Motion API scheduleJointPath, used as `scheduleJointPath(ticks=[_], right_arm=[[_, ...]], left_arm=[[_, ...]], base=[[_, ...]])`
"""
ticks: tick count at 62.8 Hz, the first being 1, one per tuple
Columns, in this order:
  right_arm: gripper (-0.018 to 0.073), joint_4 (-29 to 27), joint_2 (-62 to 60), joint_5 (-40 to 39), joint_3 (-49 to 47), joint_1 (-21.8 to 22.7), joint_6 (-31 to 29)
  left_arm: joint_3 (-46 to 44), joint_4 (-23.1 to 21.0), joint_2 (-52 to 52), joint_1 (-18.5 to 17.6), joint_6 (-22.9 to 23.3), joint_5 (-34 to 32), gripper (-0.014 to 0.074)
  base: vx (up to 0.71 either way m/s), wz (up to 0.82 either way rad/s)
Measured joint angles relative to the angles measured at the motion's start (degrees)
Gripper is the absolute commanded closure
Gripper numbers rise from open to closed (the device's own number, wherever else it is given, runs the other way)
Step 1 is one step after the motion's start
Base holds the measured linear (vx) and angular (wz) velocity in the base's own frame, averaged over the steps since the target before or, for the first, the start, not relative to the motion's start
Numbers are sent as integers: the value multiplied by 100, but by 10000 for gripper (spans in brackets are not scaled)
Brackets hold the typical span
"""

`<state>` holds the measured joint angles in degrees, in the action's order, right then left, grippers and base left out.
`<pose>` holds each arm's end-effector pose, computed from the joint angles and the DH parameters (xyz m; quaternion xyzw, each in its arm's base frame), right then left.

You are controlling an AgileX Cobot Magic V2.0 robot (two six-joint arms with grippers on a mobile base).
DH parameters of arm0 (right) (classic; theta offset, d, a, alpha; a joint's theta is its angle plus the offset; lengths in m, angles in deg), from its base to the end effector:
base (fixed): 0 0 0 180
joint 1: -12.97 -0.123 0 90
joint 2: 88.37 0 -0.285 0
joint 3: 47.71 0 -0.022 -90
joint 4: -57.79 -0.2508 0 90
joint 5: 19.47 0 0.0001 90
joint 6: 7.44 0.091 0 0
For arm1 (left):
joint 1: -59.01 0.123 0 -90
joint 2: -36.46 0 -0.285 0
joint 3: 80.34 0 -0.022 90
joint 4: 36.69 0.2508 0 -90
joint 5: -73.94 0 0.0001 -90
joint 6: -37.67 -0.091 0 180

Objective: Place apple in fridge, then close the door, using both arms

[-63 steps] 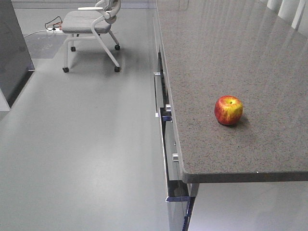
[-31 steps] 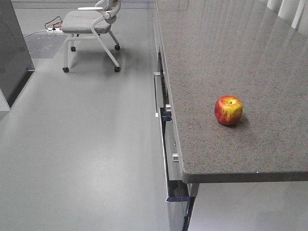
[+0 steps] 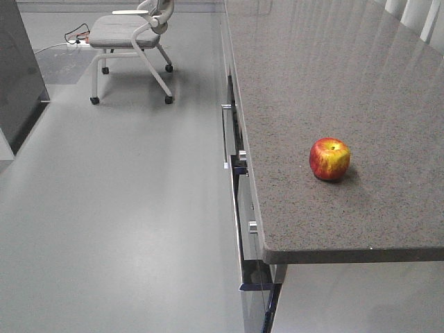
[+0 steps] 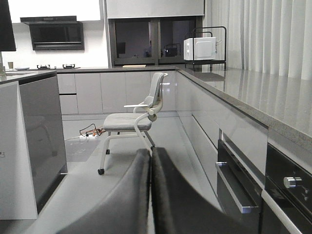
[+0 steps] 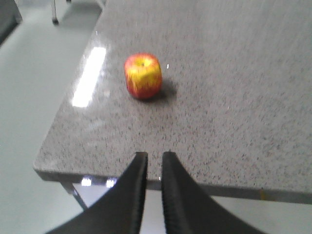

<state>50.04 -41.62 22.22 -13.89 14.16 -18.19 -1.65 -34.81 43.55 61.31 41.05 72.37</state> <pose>0.1255 0.0056 0.3453 -0.0504 0.8726 0.0133 0.4857 0.0562 0.0022 0.2077 -0.0219 0.6701 0.0049 0.7419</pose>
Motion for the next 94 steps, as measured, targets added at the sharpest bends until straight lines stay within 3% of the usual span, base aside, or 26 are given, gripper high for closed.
scheduleJointPath(ticks=[12,22,61,73,94], right_arm=[[-28,-154,948,230,-365,0,-415],[-146,-534,1758,236,-642,0,-924],[-97,-990,4826,-131,-2424,-168,-1819],[-91,-852,5526,-331,-2929,-458,-1742],[-83,-444,6438,-631,-3600,-482,-1448]], left_arm=[[0,0,0,0,0,0,603],[0,0,0,0,0,0,603],[0,0,0,0,0,0,603],[0,0,0,0,0,0,603],[0,0,0,0,0,0,603]], base=[[0,0],[0,0],[0,0],[0,0],[0,0]])
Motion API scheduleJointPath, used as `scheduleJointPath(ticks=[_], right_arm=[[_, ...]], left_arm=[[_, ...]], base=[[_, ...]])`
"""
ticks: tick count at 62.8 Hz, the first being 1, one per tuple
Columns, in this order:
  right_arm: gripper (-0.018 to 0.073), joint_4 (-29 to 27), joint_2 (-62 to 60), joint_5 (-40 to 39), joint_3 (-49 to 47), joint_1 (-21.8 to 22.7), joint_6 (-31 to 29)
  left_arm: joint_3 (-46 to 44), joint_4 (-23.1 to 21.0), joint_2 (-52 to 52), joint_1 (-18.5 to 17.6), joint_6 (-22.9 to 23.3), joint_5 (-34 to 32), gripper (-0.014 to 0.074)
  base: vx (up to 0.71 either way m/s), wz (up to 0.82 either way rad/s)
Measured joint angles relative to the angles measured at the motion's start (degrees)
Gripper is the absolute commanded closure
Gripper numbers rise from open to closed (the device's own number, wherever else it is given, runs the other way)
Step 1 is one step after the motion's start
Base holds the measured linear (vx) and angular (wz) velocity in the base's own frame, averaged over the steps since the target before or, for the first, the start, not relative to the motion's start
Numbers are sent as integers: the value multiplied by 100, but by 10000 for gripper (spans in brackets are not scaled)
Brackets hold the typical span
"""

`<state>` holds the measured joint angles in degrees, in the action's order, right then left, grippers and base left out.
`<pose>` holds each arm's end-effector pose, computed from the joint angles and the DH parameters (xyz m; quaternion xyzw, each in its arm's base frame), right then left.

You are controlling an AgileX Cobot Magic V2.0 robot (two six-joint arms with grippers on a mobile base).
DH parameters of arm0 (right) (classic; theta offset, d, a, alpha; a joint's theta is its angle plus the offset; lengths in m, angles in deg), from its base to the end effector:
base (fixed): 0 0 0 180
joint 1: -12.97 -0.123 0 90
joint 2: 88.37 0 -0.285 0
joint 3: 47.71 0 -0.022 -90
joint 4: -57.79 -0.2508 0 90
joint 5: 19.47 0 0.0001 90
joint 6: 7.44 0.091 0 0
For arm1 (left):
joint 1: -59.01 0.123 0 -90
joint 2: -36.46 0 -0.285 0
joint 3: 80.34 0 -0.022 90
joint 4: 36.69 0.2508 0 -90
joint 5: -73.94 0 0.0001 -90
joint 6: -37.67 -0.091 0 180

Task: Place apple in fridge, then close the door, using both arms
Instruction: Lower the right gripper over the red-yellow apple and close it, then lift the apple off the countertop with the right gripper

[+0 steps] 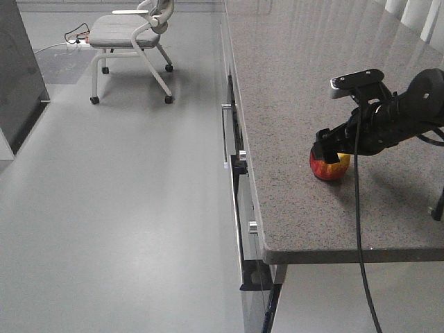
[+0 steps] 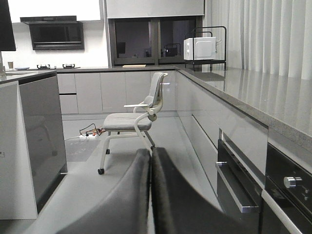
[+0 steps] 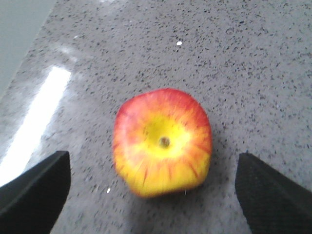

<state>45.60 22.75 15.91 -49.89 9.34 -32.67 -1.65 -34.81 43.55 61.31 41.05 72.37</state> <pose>0.3989 0.0365 0.2554 -0.1743 0.9325 0.0265 0.3152 0.0562 0.0022 0.2077 -0.0219 0.6701 0.0049 0.7419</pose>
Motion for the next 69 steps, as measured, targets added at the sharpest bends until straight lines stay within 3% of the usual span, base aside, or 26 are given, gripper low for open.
scheduleJointPath(ticks=[22,40,57,69], right_arm=[[-10,-1,846,-388,-376,0,14],[164,-45,955,-410,-380,0,18],[138,-317,490,-7,-380,0,18],[137,-849,-214,549,-380,0,-238]], left_arm=[[0,0,0,0,0,0,603],[0,0,0,0,0,0,603],[0,0,0,0,0,0,603],[0,0,0,0,0,0,603]], base=[[0,0],[0,0],[0,0],[0,0]])
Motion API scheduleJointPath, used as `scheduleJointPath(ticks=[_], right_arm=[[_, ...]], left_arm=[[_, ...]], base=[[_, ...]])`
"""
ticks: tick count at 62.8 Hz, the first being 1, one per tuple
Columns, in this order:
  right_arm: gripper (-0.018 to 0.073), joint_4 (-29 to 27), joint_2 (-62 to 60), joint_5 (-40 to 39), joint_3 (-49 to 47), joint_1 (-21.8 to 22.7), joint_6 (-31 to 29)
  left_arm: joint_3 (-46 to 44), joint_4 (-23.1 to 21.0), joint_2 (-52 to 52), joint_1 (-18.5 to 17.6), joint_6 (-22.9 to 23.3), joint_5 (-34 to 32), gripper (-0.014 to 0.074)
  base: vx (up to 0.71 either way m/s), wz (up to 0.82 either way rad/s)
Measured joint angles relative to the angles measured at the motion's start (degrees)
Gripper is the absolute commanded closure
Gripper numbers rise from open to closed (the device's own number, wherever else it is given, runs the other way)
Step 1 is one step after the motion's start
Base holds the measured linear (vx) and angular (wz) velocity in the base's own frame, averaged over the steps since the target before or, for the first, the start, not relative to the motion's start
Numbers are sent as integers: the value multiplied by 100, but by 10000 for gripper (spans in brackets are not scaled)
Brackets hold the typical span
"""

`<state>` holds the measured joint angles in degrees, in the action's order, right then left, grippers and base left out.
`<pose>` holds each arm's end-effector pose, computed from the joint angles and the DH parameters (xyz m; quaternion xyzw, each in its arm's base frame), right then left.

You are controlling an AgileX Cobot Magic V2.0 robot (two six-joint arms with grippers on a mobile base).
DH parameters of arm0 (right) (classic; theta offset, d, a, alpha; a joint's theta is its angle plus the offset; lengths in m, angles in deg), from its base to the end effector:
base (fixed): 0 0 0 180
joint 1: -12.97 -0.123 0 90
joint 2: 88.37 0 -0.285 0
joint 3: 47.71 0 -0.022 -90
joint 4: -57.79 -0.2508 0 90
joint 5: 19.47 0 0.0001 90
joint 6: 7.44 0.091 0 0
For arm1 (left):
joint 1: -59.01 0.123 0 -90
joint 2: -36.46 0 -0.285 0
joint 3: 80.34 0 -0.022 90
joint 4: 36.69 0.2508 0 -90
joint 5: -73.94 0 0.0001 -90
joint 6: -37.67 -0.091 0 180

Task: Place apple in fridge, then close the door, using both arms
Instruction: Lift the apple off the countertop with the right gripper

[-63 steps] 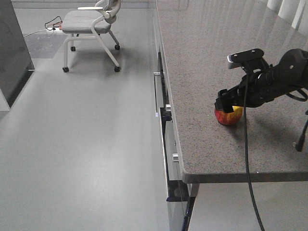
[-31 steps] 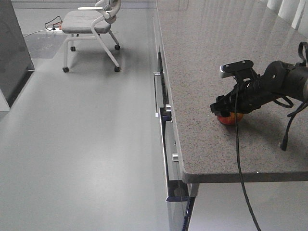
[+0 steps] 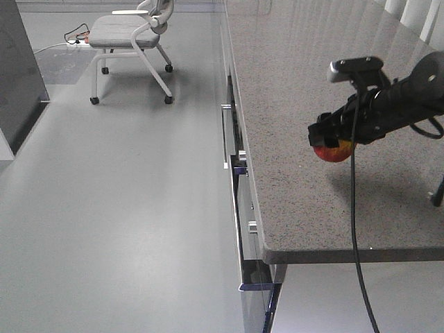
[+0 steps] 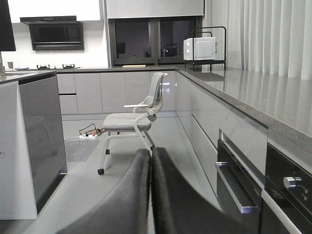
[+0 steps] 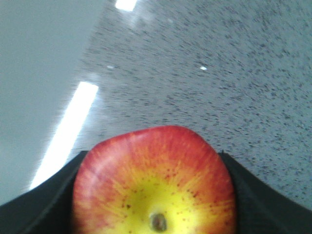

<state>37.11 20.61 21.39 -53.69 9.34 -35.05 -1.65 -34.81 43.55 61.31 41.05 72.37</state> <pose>0.3943 0.0461 0.2877 -0.1626 0.9256 0.0870 0.3304 0.0562 0.0022 0.2077 -0.0219 0.6701 0.0049 0.7419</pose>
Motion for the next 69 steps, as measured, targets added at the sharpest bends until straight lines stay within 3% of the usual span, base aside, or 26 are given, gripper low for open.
scheduleJointPath(ticks=[10,31,69], right_arm=[[137,-676,-662,247,175,0,-407],[137,-2030,-2770,-2,2247,0,-1710],[137,-2497,-6015,729,4404,0,-1876]], left_arm=[[0,0,0,0,0,0,603],[0,0,0,0,0,0,603],[0,0,0,0,0,0,603]], base=[[0,0],[0,0],[0,0]])
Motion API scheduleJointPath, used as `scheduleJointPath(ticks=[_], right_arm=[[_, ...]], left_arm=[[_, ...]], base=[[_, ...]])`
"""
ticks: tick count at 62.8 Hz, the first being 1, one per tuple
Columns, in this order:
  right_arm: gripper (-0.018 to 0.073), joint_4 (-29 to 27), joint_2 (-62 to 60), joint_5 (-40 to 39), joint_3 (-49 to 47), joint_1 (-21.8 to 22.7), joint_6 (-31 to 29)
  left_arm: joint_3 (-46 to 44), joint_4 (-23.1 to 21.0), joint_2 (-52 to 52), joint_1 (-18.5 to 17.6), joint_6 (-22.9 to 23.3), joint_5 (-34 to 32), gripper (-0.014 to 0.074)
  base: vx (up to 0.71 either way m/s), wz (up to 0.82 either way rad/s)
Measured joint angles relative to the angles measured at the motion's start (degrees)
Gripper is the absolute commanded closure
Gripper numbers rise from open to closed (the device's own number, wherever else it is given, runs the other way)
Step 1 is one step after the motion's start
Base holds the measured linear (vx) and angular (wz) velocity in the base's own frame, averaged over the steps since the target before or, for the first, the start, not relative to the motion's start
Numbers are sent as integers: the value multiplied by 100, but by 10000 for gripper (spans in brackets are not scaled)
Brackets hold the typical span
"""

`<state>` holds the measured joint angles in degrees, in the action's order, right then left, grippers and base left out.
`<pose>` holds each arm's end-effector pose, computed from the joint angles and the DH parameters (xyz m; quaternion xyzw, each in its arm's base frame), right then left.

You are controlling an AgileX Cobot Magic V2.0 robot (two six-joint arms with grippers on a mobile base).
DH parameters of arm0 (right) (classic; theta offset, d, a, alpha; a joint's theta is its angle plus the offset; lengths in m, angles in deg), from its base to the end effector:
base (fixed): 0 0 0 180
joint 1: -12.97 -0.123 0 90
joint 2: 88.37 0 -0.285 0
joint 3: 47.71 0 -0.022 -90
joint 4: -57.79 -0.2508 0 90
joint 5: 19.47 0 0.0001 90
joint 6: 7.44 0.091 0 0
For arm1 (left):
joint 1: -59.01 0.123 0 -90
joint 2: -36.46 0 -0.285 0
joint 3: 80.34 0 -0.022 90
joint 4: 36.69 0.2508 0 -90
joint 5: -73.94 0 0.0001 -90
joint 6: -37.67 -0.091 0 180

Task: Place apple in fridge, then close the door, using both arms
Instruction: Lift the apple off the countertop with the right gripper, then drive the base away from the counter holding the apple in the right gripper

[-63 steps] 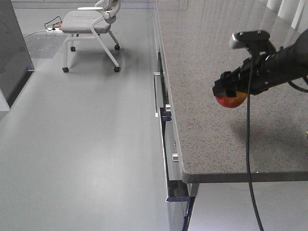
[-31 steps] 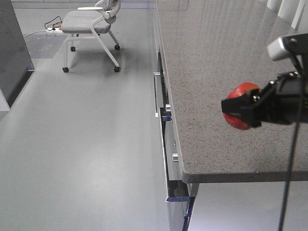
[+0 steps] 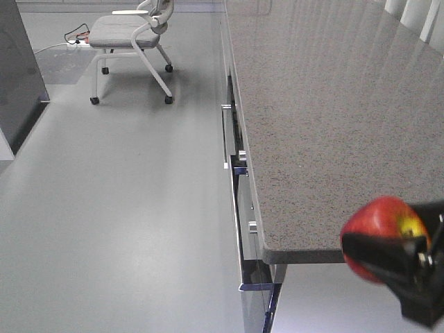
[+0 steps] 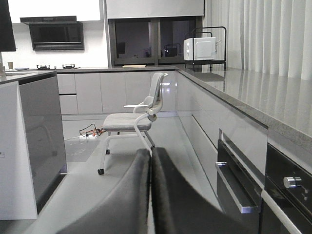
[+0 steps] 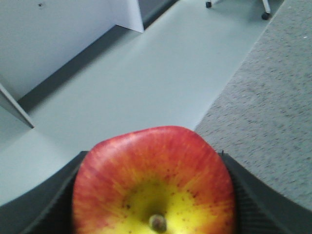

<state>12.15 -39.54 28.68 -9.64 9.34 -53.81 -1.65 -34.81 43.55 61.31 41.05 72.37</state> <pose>0.1214 0.0563 0.3290 -0.2433 0.8263 0.2123 0.4615 0.0562 0.0022 0.2077 -0.0219 0.6701 0.0049 0.7419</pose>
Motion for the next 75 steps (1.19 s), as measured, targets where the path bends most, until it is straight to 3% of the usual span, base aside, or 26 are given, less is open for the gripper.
scheduleJointPath(ticks=[25,50,75], right_arm=[[137,-327,-1513,454,849,0,84],[137,-516,-1687,1016,856,0,89],[137,-516,-1687,1061,856,0,89]], left_arm=[[0,0,0,0,0,0,603],[0,0,0,0,0,0,603],[0,0,0,0,0,0,603]], base=[[0,0],[0,0],[0,0]])
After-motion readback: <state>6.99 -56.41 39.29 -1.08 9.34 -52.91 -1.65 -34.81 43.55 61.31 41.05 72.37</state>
